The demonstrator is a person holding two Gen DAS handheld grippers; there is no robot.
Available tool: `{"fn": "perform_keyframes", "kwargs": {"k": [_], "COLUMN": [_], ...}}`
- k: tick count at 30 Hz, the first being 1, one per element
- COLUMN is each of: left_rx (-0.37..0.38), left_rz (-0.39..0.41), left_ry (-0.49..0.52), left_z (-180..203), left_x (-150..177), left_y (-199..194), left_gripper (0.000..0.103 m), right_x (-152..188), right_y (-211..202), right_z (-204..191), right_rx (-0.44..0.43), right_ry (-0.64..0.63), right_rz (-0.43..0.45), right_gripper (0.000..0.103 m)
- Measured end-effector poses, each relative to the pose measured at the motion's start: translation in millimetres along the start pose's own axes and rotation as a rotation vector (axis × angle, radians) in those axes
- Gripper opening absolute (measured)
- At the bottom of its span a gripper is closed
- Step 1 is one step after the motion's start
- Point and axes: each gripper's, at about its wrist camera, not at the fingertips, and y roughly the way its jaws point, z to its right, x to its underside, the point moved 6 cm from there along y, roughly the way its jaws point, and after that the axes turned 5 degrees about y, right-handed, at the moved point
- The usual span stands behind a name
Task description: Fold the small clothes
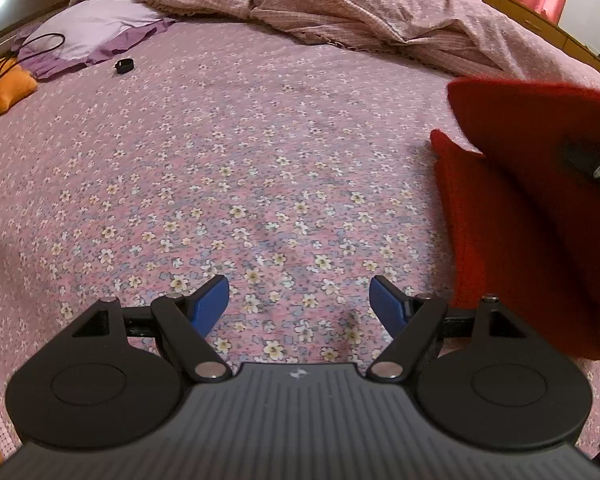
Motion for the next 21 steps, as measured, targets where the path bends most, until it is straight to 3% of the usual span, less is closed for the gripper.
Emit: {"fn": "perform_keyframes", "kwargs": {"k": [5, 7, 9, 15, 21], "left_rx": [-0.003, -0.008, -0.009, -0.005, 0.06], "left_rz": [0.004, 0.004, 0.008, 0.044, 0.09], "left_ry": [0.002, 0.005, 0.0, 0.011, -0.004], "left_z": [-2, -2, -2, 2, 14], "left_x": [0, -1, -2, -11, -26], "left_y": [-2, -2, -4, -19, -41], "left_gripper": [0.081, 0.081, 0.081, 0.081, 0.081], "right_x": [23, 26, 26, 19, 0], "right_y": [9, 5, -1, -24, -60], "right_z": [-6, -12, -17, -14, 2], "right_rx": [-0.003, -0.021, -0.069, -0.133, -0.157], "right_ry": [-0.064, -0.087, -0.072, -0.007, 0.069], "right_rz": [-0.065, -0.063, -0.07, -0.081, -0.046], "right_gripper": [0.04, 0.054, 0.062, 0.063, 0.063]}}
